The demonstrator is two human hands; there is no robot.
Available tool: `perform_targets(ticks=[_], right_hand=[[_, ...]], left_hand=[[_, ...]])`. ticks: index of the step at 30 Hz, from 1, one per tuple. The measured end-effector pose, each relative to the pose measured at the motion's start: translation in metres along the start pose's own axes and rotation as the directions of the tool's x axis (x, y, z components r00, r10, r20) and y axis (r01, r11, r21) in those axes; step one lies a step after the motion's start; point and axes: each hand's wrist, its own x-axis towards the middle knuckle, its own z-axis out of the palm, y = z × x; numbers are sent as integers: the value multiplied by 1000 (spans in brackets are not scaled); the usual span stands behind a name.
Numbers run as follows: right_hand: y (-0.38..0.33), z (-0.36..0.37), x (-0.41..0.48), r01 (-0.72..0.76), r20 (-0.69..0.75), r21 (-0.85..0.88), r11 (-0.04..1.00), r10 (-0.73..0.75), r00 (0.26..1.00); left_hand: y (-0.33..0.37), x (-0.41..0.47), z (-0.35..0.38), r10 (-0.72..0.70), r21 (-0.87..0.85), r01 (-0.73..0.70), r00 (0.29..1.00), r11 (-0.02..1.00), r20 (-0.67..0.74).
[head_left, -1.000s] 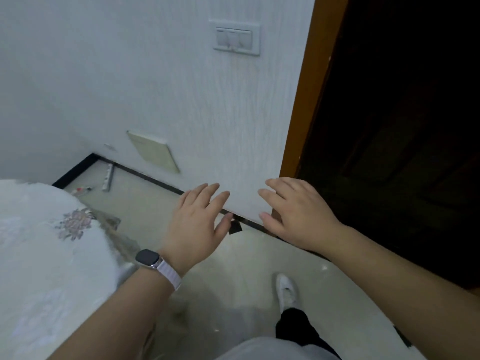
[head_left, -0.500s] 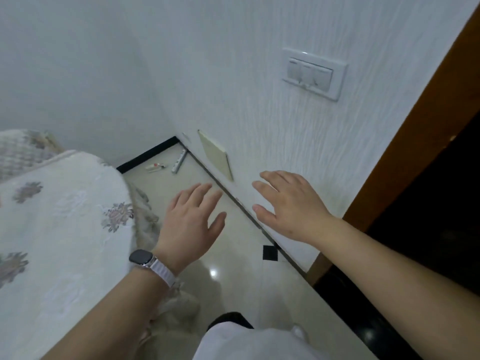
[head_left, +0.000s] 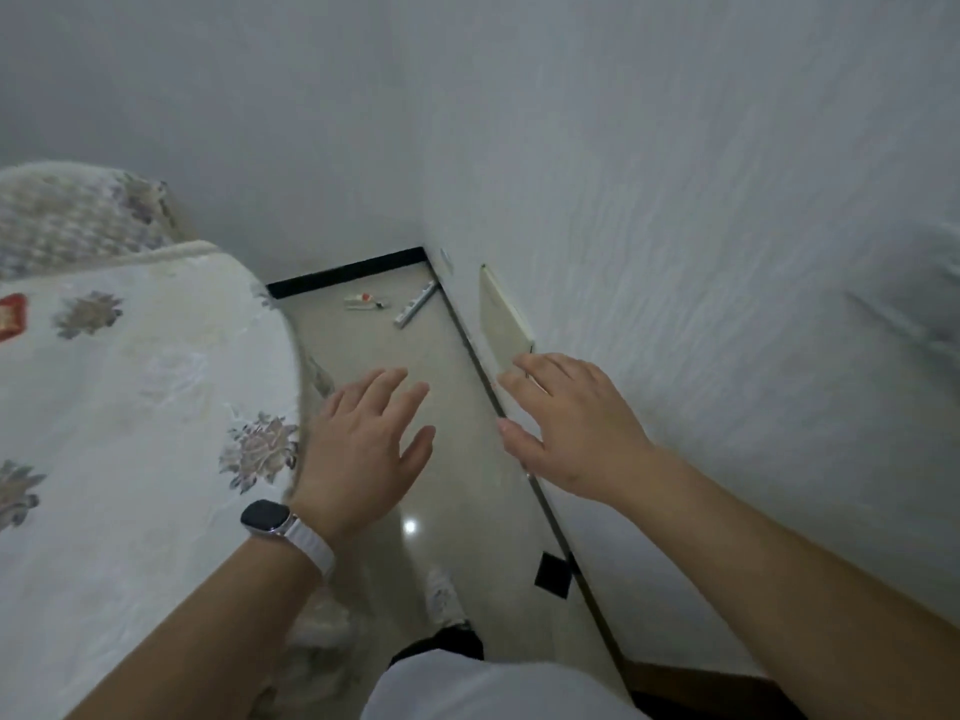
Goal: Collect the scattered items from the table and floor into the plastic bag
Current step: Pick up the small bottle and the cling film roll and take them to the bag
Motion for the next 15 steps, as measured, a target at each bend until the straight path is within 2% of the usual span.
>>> perform_targets(ticks=[6, 15], right_hand=[[16, 16, 130, 53, 62, -63, 997, -49, 997], [28, 58, 286, 117, 64, -17, 993, -116, 991]], left_hand=[[-76, 88, 19, -40, -68, 38, 999, 997, -35], [-181, 185, 29, -137, -15, 136, 990, 991, -22]])
